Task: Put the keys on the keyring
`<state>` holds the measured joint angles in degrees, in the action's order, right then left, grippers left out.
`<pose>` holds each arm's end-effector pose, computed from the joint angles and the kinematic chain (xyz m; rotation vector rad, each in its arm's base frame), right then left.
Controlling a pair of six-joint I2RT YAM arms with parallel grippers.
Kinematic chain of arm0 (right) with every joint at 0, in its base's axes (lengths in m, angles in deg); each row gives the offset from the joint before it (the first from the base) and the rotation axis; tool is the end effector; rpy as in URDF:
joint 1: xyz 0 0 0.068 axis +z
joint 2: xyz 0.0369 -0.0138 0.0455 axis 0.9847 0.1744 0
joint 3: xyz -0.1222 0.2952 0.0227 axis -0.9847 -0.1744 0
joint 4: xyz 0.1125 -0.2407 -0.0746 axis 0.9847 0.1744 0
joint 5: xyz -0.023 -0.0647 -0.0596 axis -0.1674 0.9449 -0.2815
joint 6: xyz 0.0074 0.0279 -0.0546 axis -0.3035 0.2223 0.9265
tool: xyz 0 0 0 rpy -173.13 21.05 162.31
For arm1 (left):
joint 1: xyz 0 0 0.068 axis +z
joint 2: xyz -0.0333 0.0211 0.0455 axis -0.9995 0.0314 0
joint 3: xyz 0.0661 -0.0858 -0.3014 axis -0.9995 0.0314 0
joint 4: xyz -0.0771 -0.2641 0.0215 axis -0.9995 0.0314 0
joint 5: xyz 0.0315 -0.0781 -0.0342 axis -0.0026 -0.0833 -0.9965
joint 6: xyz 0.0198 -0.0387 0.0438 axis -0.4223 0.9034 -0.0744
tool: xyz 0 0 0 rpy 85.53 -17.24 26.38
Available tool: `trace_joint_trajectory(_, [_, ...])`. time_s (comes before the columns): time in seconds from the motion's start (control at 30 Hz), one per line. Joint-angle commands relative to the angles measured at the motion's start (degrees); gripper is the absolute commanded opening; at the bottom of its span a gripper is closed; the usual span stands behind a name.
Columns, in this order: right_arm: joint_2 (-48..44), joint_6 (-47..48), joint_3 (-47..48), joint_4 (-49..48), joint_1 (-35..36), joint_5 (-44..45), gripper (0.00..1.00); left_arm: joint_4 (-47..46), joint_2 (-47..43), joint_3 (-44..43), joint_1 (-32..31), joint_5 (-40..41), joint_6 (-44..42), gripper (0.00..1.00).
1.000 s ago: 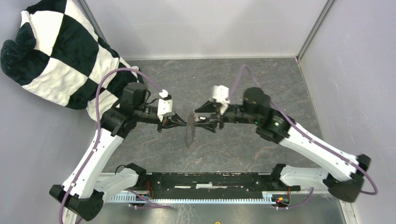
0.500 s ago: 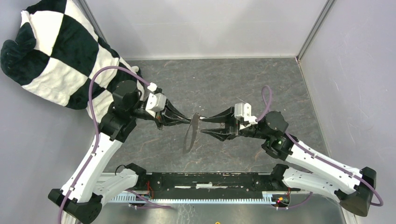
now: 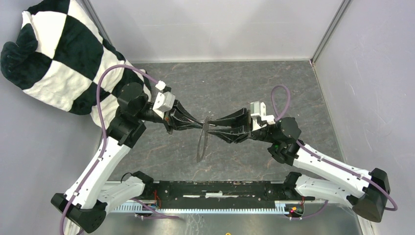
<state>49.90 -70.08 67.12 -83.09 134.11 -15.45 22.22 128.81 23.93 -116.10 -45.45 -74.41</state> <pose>0.1013 0.1806 0.4227 -0.9067 0.8972 1.2896 0.1316 -0.1199 0.4709 1.3645 1.0618 -1.2868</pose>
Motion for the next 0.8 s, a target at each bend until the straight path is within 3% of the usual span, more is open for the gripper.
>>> trace_joint_trajectory(0.0, [1.3, -2.8, 0.7, -4.9, -0.1, 0.9, 0.38, -4.0, 0.3, 0.1, -0.7, -0.5, 3.6, 0.02])
trace_joint_trajectory(0.27, [2.4, -3.6, 1.2, -5.6, 0.0, 0.6, 0.40, -1.0, 0.5, 0.5, -0.9, -0.8, -1.2, 0.02])
trace_joint_trajectory(0.63, [3.2, 0.3, 2.5, -0.7, 0.1, 1.5, 0.36, 18.3, 0.2, -3.9, -1.0, 3.0, -30.8, 0.02])
trace_joint_trajectory(0.77, [0.4, 6.9, 2.9, 6.4, 0.1, 2.2, 0.43, 24.9, -0.6, -5.6, -1.1, 6.3, -44.6, 0.02])
